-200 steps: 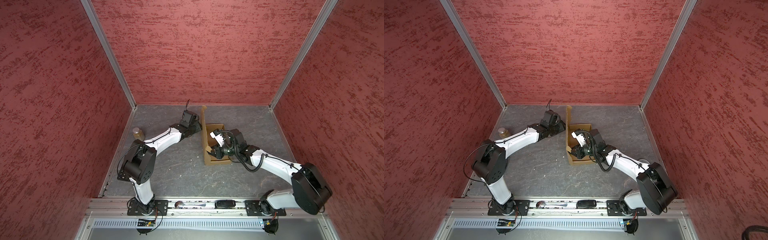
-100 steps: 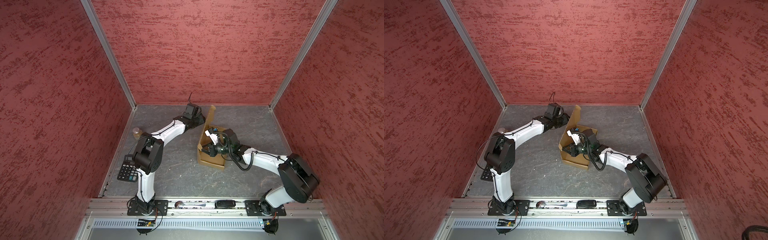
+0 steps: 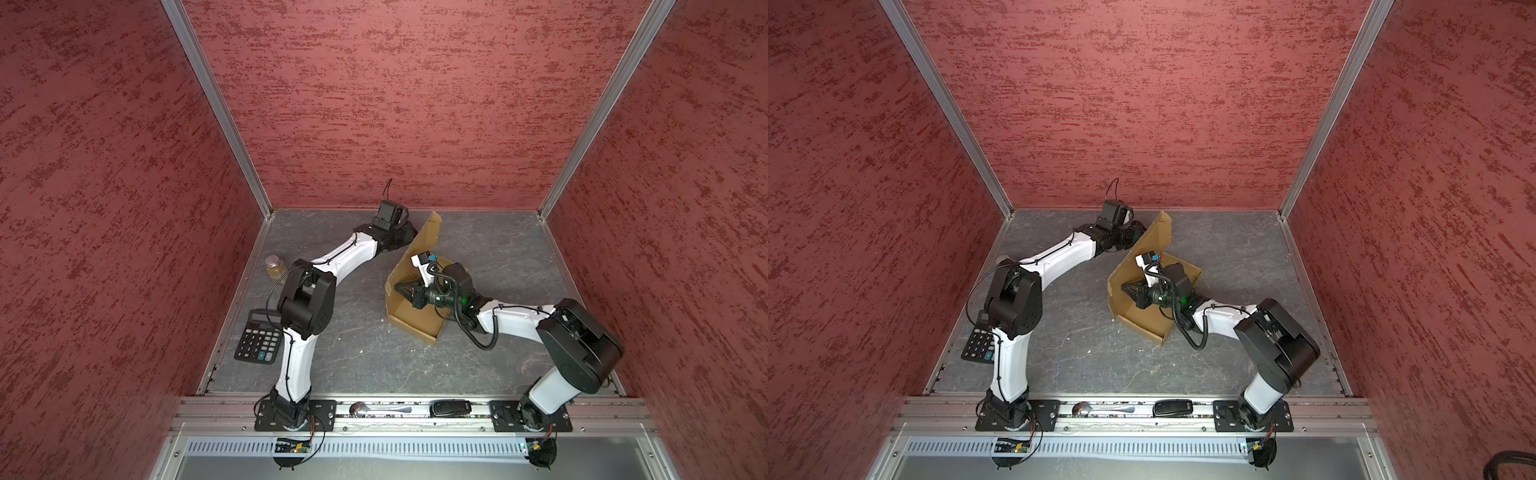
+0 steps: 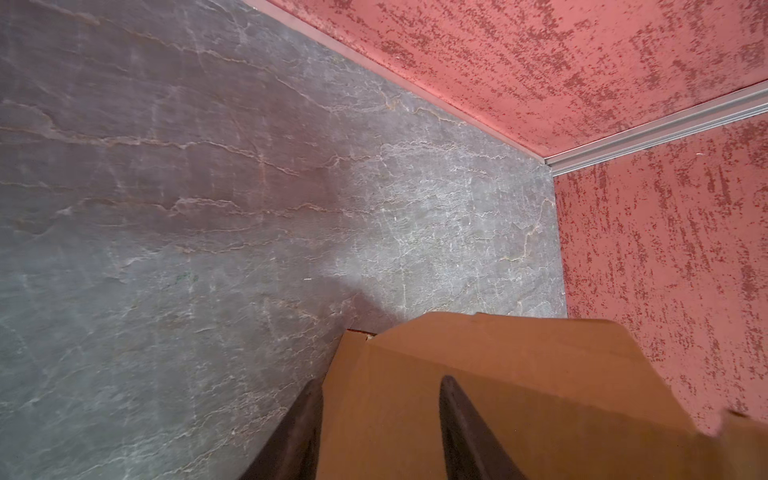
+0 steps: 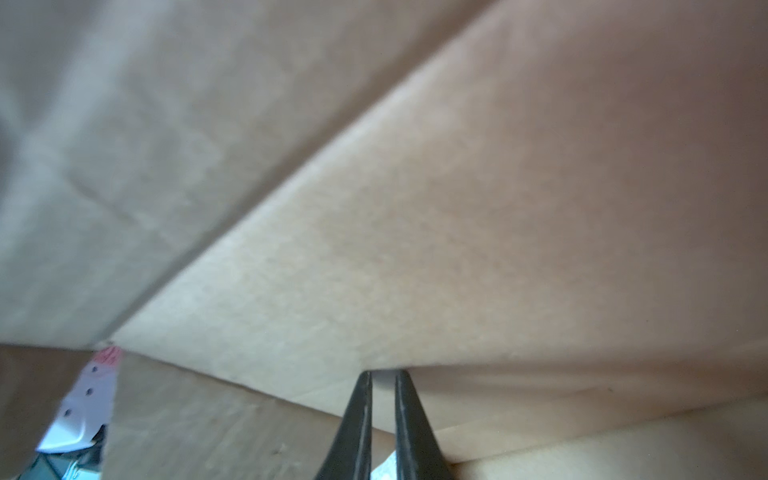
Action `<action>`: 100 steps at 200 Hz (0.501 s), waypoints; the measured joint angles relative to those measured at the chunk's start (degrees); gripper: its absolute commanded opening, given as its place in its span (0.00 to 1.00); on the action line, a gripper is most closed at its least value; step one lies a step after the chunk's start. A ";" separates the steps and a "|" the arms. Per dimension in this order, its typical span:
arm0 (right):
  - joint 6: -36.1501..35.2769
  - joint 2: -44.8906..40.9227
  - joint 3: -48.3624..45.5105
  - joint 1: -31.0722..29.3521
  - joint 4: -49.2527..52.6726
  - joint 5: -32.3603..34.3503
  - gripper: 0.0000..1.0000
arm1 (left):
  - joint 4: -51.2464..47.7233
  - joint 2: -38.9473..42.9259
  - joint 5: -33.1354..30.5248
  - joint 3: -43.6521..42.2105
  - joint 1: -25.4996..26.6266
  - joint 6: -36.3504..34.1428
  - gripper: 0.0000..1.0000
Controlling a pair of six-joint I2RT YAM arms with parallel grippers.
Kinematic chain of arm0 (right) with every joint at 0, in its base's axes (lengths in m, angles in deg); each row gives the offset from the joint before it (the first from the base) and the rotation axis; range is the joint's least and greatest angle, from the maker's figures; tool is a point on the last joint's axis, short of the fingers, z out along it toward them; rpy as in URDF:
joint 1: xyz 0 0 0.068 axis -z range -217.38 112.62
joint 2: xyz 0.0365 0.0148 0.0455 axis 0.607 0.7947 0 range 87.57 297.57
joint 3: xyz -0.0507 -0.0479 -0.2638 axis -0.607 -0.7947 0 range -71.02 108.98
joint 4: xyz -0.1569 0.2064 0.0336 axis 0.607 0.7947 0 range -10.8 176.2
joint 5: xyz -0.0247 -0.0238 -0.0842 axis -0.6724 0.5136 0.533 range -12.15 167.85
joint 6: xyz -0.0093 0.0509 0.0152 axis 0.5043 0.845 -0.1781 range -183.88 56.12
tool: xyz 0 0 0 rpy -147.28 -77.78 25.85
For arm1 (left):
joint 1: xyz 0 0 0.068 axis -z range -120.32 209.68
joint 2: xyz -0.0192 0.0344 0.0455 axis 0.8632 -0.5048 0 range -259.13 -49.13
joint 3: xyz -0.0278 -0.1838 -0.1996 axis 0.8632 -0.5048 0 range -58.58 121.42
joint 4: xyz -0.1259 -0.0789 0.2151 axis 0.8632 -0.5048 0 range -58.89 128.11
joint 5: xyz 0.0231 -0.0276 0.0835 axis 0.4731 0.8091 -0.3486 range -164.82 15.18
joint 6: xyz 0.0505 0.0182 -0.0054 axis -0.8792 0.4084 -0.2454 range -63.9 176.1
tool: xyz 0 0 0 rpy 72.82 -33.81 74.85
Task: Fold the paper box
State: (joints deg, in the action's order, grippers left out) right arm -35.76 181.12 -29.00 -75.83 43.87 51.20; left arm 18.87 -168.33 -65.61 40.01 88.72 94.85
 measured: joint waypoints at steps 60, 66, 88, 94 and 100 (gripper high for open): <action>-2.64 -3.80 0.02 0.04 4.74 7.50 0.19 | -2.08 7.23 -0.59 -8.50 -2.16 -1.84 0.53; -3.02 -4.52 0.02 0.04 5.49 8.07 0.20 | -2.36 8.70 -0.79 -9.35 -2.64 -2.19 0.53; -4.61 -7.50 0.02 0.63 9.03 10.49 0.21 | -3.19 14.73 -1.99 -11.89 -4.24 -3.65 0.56; -4.96 -8.20 0.02 0.76 9.90 10.91 0.21 | -3.30 16.11 -2.43 -12.31 -4.57 -3.89 0.56; -5.38 -8.94 0.04 1.05 10.93 11.43 0.22 | -3.50 17.66 -2.97 -12.63 -4.81 -4.35 0.56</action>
State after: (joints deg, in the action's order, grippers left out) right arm -41.14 172.18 -28.96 -74.78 54.80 62.63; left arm 15.37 -150.67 -68.58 27.37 83.91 90.50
